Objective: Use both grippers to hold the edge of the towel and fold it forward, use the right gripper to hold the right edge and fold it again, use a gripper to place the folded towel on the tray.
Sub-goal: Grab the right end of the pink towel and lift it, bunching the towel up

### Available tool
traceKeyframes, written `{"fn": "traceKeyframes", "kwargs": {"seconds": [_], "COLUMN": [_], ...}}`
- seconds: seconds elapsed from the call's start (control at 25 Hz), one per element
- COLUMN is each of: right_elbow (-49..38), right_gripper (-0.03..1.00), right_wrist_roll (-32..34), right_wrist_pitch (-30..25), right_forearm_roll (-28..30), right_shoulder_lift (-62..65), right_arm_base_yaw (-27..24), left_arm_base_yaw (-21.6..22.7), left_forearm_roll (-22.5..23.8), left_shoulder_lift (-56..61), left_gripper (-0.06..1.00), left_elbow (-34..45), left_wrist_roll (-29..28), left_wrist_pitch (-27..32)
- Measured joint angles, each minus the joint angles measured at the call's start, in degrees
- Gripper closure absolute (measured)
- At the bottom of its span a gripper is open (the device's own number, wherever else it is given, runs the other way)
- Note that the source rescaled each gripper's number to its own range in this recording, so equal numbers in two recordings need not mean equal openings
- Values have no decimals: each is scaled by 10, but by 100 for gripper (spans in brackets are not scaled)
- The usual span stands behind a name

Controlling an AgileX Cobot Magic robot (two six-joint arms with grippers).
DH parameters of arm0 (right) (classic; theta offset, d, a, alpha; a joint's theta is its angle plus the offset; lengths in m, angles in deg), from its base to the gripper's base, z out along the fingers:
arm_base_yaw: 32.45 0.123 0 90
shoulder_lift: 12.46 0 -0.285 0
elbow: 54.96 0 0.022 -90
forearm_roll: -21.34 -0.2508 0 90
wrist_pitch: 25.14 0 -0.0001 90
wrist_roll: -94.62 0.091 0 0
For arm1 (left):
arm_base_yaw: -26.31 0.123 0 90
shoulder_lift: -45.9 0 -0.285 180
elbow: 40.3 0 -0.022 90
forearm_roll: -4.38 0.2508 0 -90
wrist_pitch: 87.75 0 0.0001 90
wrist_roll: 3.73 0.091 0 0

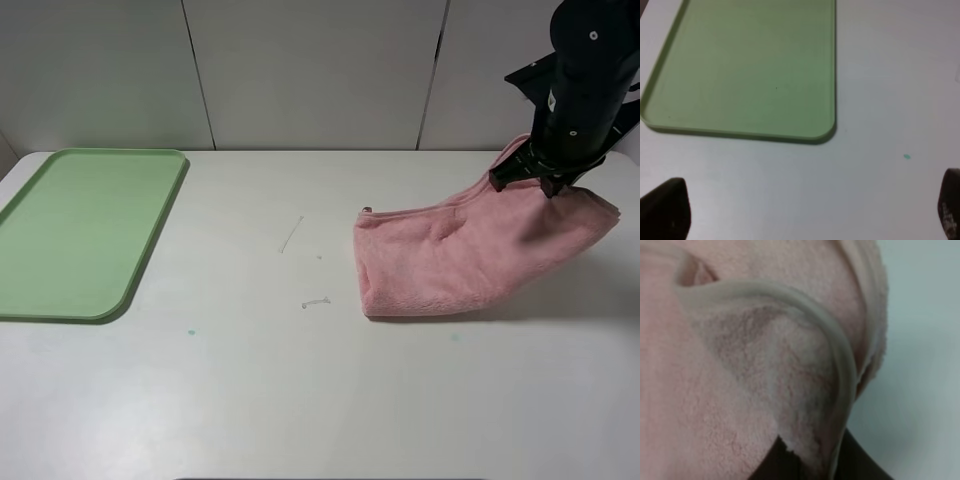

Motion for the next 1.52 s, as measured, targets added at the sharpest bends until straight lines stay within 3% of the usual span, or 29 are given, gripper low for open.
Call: {"fn": "traceKeyframes", "kwargs": {"seconds": [0.28,0.6,1.08,1.52], "right_elbow": [0,0,0,0], "right_gripper": [91,91,91,91], "right_wrist_roll": [20,54,71,72], "right_wrist_pitch": [-1,4,5,60], "right_forearm_roll": [-4,-17,-98,-205], "right_shoulder_lift": [-3,-21,-23,-23], "right_arm_base_yaw": [80,138,146,146], "left_arm_base_yaw": [0,0,0,0], "left_forearm_roll": [0,0,0,0], "left_shoulder_lift": [0,0,0,0], "left_gripper": [-5,-5,-5,-5], "left_elbow": [0,0,0,0], "left_wrist_roll": [0,0,0,0], "left_wrist_pitch": [0,0,0,0]}}
